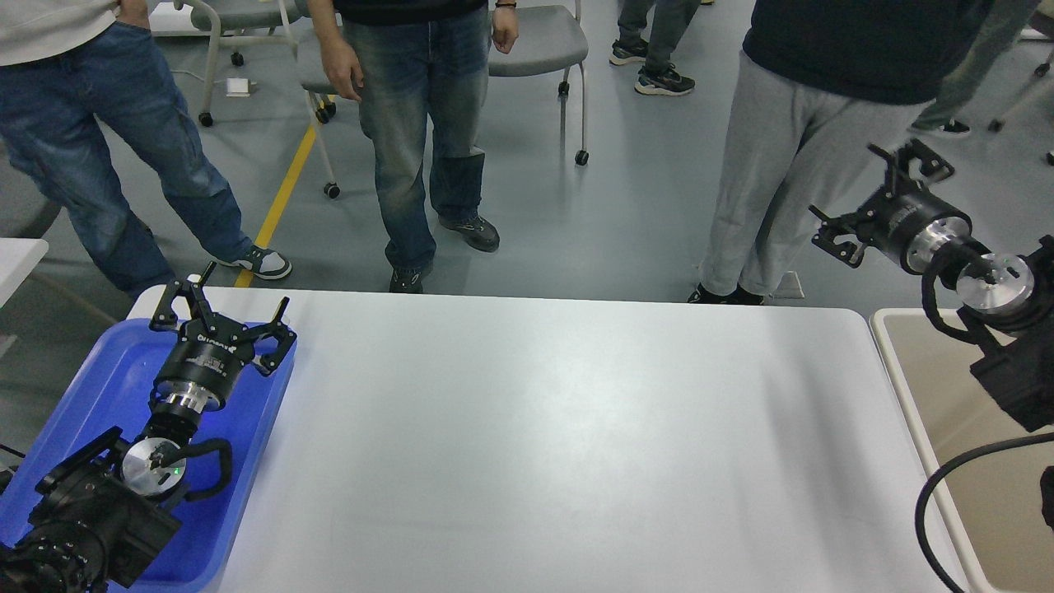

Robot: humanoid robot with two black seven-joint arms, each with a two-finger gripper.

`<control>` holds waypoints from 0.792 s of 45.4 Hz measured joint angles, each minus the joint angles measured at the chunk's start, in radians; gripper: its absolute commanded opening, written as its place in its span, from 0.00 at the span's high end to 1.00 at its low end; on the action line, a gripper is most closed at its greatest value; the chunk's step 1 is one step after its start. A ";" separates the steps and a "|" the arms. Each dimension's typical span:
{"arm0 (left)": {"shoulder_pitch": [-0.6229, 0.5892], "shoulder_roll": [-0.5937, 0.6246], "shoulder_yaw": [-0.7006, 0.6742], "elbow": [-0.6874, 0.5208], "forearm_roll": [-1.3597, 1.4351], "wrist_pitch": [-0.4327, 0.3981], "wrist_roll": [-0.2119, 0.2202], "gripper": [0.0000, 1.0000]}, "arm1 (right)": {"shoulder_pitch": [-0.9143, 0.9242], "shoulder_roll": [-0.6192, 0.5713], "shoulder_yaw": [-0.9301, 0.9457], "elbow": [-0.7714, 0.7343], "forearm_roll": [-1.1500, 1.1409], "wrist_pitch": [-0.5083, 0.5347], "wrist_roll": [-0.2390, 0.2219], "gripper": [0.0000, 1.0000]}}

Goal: Tidy desktop

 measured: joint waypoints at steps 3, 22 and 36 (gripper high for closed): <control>0.000 0.000 0.000 0.000 0.000 0.000 0.000 0.00 | -0.001 0.019 0.017 0.039 0.002 0.005 0.005 0.00; 0.000 0.000 0.000 0.000 0.000 0.000 0.000 0.00 | -0.065 0.184 0.076 0.107 0.009 0.133 0.049 0.00; 0.000 0.000 0.000 0.000 0.000 0.000 0.000 0.00 | -0.194 0.255 0.102 0.110 0.010 0.239 0.087 0.00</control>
